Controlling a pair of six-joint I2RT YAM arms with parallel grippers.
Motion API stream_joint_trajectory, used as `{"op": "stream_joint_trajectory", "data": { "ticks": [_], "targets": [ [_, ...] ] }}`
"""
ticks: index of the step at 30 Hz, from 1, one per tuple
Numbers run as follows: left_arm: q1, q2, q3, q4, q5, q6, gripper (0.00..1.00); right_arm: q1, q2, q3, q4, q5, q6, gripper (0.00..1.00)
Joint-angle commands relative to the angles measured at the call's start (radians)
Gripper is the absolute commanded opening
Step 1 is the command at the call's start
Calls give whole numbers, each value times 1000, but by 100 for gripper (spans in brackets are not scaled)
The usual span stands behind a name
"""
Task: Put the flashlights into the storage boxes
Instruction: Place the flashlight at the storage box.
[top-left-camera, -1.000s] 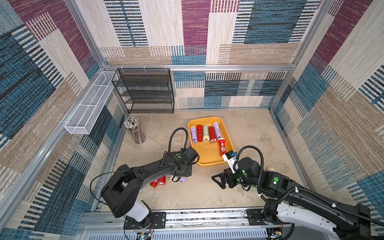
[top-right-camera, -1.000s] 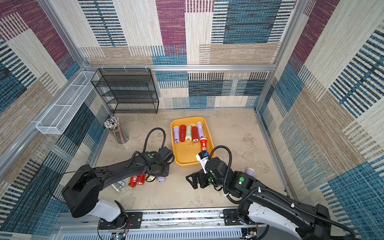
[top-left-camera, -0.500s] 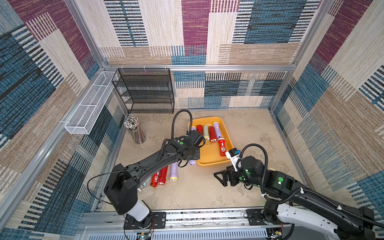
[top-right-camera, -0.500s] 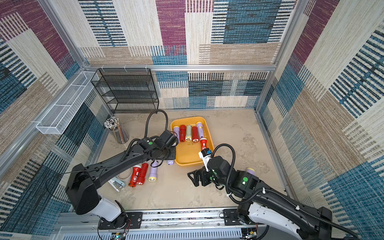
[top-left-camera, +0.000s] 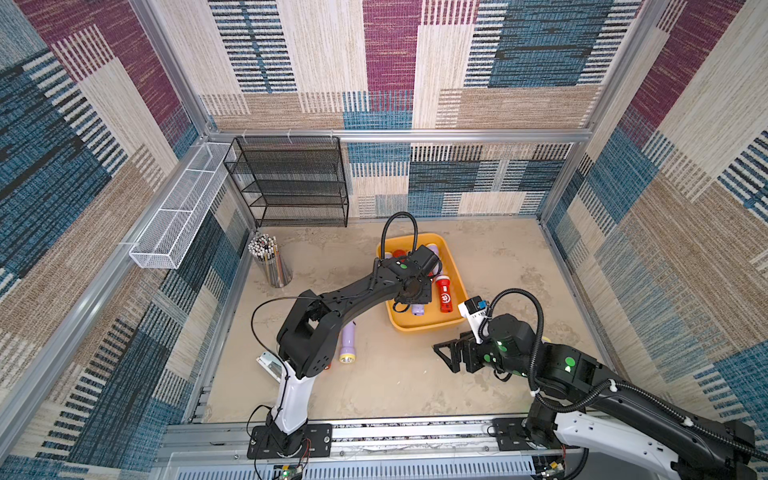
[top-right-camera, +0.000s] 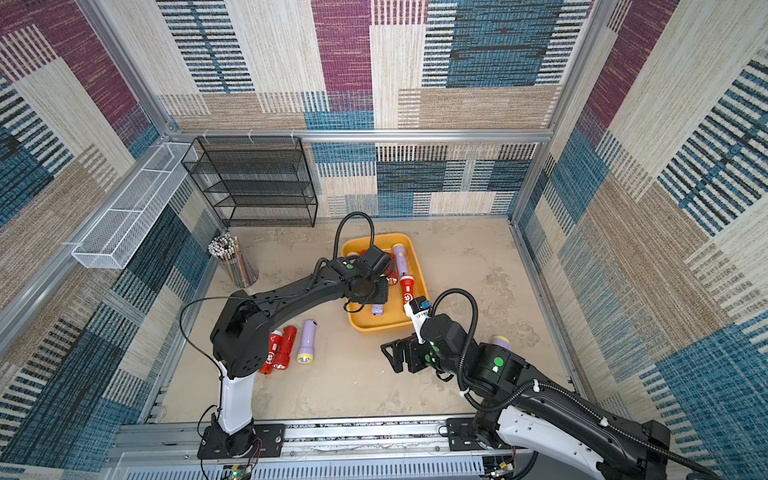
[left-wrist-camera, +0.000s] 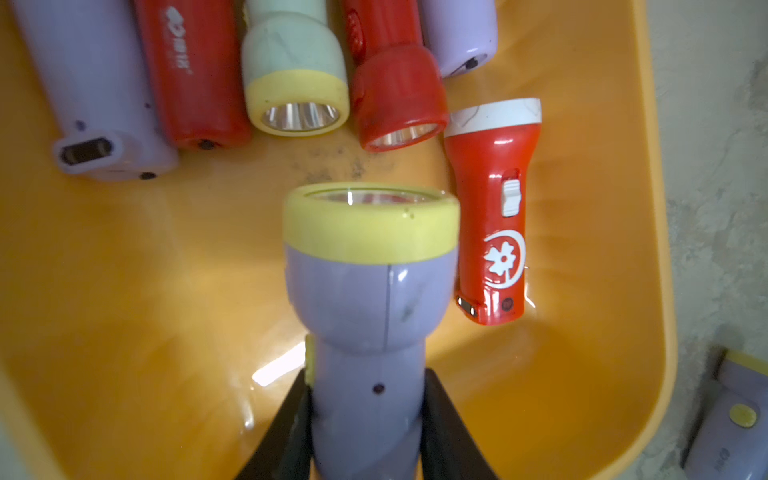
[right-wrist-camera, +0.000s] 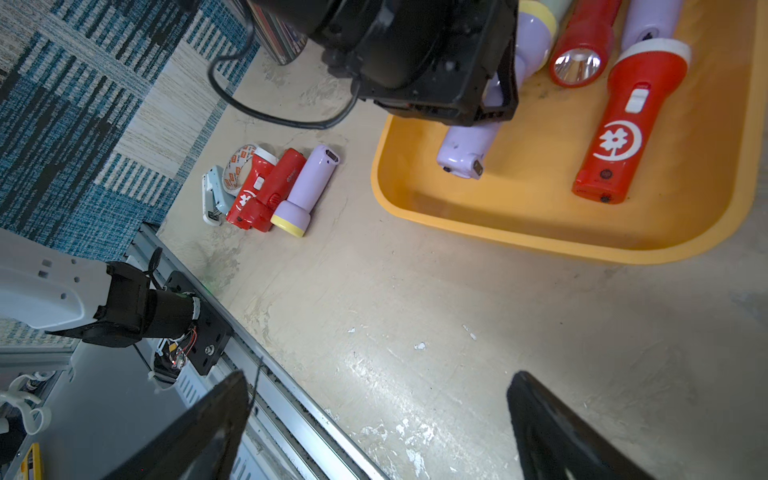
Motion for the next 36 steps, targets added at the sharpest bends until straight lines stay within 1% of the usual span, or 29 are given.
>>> {"op": "stream_joint_trajectory", "data": {
  "ticks": [1, 7, 11, 15, 19, 22, 25, 31, 36],
  "targets": [
    [-3, 41, 29, 56, 53, -18, 22, 1, -5, 13, -9, 21, 16, 100],
    [-3, 99, 43, 113, 92, -49, 22, 1, 4, 29, -25, 41, 7, 100],
    [-4, 129, 51, 134, 108, -60, 25, 0, 13, 33, -28, 51, 4, 100],
    [-4, 151, 59, 143, 118, -65, 32, 0, 19, 34, -27, 56, 5, 100],
    [-4, 155, 63, 157, 133, -65, 43, -2, 20, 36, -28, 64, 7, 100],
    [-4, 160, 74, 157, 143, -60, 53, -2, 19, 40, -31, 69, 8, 100],
    [-6, 155, 78, 157, 149, -55, 59, -2, 21, 43, -33, 71, 10, 100],
    [-5, 118, 54, 143, 145, -43, 62, -2, 28, 50, -33, 76, 11, 100],
    [-7, 29, -14, 140, 116, -29, 64, -4, 38, 60, -31, 76, 8, 100]
  ]
}}
